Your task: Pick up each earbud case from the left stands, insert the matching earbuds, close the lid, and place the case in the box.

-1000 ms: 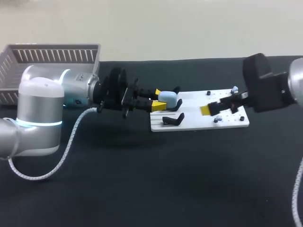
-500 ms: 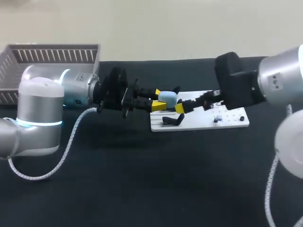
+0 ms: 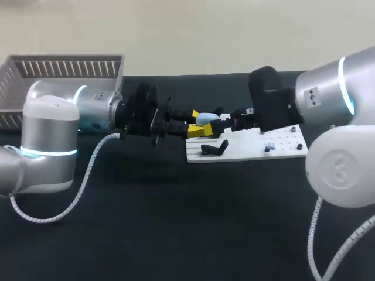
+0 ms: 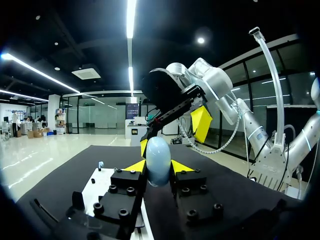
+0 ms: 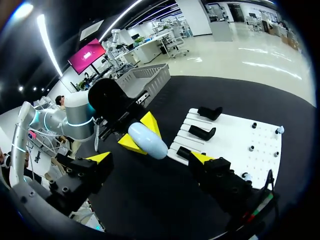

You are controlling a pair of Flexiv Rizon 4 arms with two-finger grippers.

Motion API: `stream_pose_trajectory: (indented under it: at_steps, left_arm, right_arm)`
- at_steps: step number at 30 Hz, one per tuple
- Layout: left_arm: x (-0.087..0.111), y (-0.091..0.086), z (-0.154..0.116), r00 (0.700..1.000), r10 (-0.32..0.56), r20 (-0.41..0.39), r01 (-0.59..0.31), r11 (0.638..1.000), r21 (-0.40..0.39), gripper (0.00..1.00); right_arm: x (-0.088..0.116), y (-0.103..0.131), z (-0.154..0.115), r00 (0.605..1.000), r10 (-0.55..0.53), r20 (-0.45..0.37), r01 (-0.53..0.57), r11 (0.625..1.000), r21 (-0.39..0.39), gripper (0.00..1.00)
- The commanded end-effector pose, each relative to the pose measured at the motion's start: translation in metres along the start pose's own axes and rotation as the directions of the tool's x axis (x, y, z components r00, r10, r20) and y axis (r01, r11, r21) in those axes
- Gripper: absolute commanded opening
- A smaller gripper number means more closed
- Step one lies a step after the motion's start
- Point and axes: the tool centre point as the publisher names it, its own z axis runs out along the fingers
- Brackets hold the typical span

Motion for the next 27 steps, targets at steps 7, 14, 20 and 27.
stream_pose_trajectory:
  at_steps: [7,14,20,27]
  left_arm:
    - [0.001,0.000,0.000,1.000,0.003,0.003,-0.003,1.000,-0.001,0.00]
    - [0.001,0.000,0.000,1.000,0.003,0.003,-0.003,1.000,-0.001,0.00]
    - [0.001,0.000,0.000,1.000,0.003,0.003,-0.003,1.000,-0.001,0.00]
    - [0.001,0.000,0.000,1.000,0.003,0.003,-0.003,1.000,-0.001,0.00]
  right_arm:
    - [-0.008,-0.013,0.016,1.000,0.028,-0.006,-0.028,1.000,-0.002,1.00]
    - [-0.012,-0.019,0.017,0.999,0.043,0.002,-0.043,0.999,0.012,1.00]
    - [-0.017,-0.021,0.014,0.999,0.048,0.013,-0.048,0.999,0.025,1.00]
    - [-0.028,-0.013,-0.001,0.998,0.019,0.058,-0.022,0.999,0.046,1.00]
